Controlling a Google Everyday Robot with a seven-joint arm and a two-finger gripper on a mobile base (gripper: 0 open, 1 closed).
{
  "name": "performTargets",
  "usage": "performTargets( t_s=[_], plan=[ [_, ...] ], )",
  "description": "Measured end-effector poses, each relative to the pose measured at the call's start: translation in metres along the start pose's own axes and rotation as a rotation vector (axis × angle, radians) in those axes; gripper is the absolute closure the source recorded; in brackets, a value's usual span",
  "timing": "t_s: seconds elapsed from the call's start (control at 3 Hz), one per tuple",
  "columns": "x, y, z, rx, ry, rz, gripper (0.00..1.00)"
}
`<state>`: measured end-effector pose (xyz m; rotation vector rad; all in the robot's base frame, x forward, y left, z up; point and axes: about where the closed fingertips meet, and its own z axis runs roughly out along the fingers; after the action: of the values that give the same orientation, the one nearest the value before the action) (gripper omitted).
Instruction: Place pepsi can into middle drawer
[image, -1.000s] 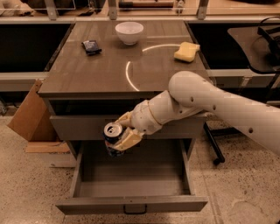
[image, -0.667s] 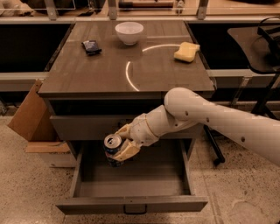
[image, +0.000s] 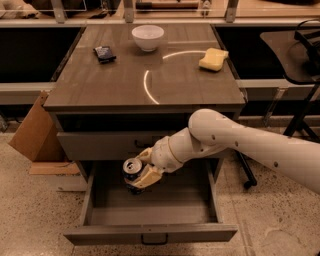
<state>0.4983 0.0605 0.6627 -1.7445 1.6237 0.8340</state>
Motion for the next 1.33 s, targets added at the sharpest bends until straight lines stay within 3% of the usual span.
performTargets(
  t_s=[0.33,1.0,1.33],
  plan=[
    [0.035,0.001,0.006,0.056,0.026,0.065,1.0],
    [0.095,-0.001,0.013,0.191,-0.017,0.16,1.0],
    [0.096,-0.001,0.013,0.191,-0.017,0.16,1.0]
  ],
)
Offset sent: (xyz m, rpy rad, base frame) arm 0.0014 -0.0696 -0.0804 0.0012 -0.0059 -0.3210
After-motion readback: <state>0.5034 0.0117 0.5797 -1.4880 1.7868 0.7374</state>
